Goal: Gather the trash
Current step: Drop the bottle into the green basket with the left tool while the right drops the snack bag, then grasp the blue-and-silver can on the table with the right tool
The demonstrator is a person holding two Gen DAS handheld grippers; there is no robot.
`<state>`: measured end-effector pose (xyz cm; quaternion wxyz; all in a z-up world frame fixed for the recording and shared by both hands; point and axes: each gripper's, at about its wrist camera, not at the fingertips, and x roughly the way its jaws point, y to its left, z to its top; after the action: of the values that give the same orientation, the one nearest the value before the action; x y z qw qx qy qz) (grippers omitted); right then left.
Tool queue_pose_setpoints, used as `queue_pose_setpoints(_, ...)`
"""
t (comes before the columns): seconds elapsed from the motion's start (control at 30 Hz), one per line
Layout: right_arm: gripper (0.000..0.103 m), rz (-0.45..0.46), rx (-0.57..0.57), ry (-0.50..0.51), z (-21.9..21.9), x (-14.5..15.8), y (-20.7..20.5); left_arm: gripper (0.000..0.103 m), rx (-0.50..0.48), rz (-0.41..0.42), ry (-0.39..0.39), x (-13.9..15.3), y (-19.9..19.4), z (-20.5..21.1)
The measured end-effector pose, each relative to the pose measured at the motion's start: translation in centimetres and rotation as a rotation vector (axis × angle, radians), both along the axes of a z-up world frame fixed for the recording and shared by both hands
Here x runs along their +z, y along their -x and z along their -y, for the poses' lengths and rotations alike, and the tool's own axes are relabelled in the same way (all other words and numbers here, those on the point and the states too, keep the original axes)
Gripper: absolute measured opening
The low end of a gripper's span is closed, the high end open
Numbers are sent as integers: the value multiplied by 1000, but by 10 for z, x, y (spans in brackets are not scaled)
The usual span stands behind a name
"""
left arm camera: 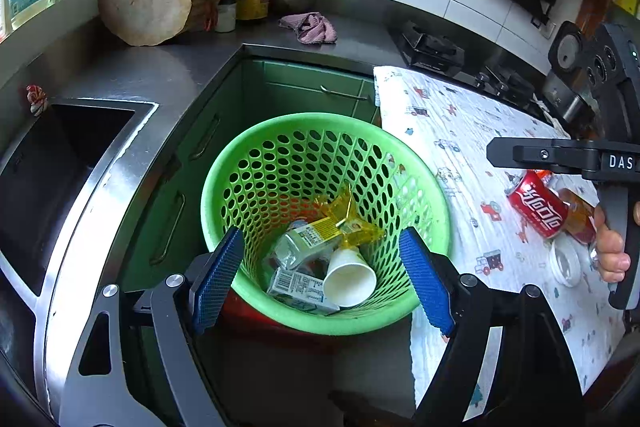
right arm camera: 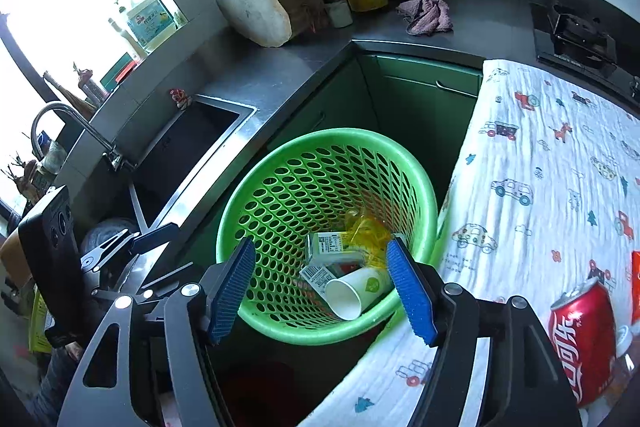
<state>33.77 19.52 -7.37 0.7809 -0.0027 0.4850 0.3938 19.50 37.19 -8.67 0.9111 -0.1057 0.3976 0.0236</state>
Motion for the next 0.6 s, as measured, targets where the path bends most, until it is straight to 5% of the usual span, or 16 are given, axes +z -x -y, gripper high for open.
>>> queue_pose_setpoints(0.6, 74, 39, -234, 86, 227, 4, 54, 85, -151, 34, 2, 17, -4, 121)
